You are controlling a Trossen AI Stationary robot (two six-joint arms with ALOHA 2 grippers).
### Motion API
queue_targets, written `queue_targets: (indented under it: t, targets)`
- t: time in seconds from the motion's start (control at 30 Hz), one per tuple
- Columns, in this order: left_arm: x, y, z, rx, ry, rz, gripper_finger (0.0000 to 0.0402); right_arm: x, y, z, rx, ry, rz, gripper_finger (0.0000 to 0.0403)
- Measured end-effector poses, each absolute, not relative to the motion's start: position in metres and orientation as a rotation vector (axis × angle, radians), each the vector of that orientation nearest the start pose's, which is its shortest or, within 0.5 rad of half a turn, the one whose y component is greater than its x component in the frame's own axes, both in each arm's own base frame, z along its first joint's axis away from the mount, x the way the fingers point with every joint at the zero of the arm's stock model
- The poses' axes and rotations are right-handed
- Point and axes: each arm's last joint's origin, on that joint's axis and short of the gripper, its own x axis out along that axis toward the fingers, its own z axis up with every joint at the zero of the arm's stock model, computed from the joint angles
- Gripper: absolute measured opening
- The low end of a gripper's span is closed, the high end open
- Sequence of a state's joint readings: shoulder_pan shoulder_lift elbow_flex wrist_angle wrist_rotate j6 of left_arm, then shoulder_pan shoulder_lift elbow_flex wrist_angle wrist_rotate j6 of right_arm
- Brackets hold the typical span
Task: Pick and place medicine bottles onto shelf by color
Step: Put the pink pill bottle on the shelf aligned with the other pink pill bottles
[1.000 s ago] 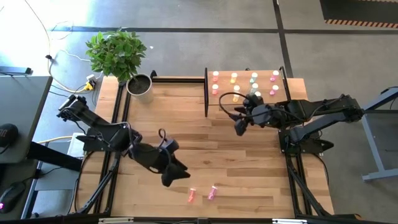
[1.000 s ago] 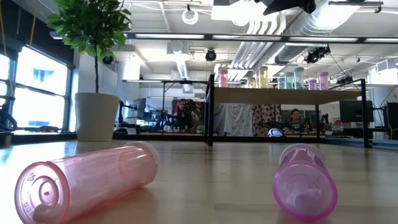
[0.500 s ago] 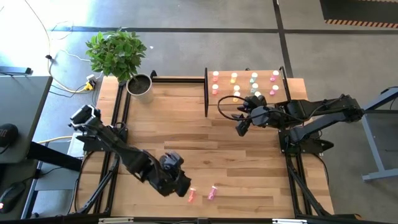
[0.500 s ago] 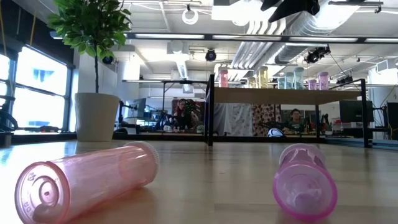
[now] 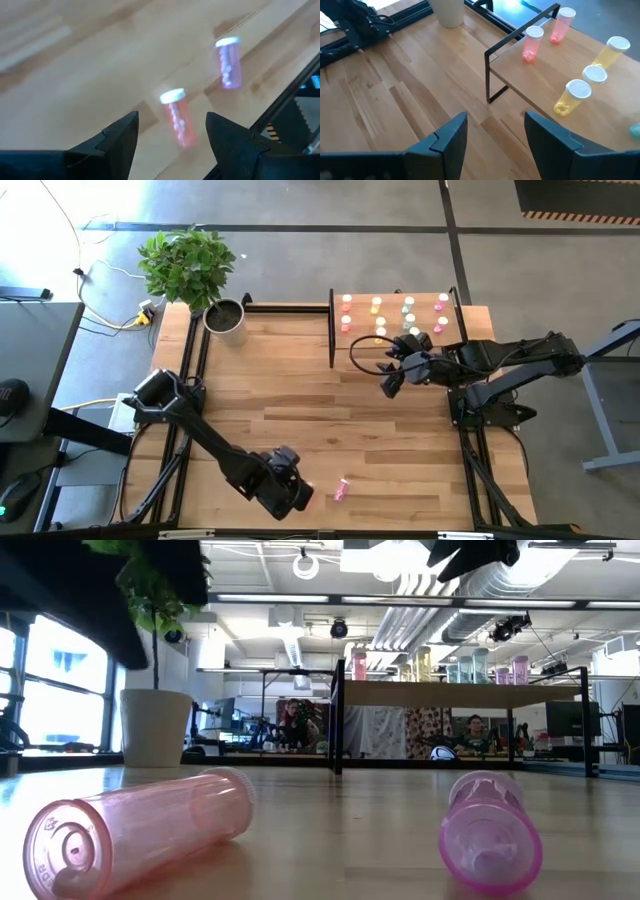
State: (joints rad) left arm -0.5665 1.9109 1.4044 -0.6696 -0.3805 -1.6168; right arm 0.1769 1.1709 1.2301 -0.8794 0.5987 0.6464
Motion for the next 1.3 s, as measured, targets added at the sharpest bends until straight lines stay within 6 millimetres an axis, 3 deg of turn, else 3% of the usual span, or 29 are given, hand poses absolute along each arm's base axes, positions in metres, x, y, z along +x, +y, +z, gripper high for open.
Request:
queue_targets:
  t: [0.33, 0.83, 1.3]
  targets:
    - [0.346, -0.215, 0.169, -0.996, 0.882, 0.621, 0.0223, 0.220, 0.013, 0.353, 0.303, 0.603, -0.662, 0.0189]
    - [0.356, -0.223, 0.132, -1.024, 0.920, 0.624, 0.0223, 0.220, 0.008, 0.352, 0.311, 0.610, -0.685, 0.0189]
    - [0.351, -0.219, 0.123, -0.918, 1.059, 0.623, 0.0207, 0.220, 0.008, 0.352, 0.315, 0.609, -0.686, 0.0189]
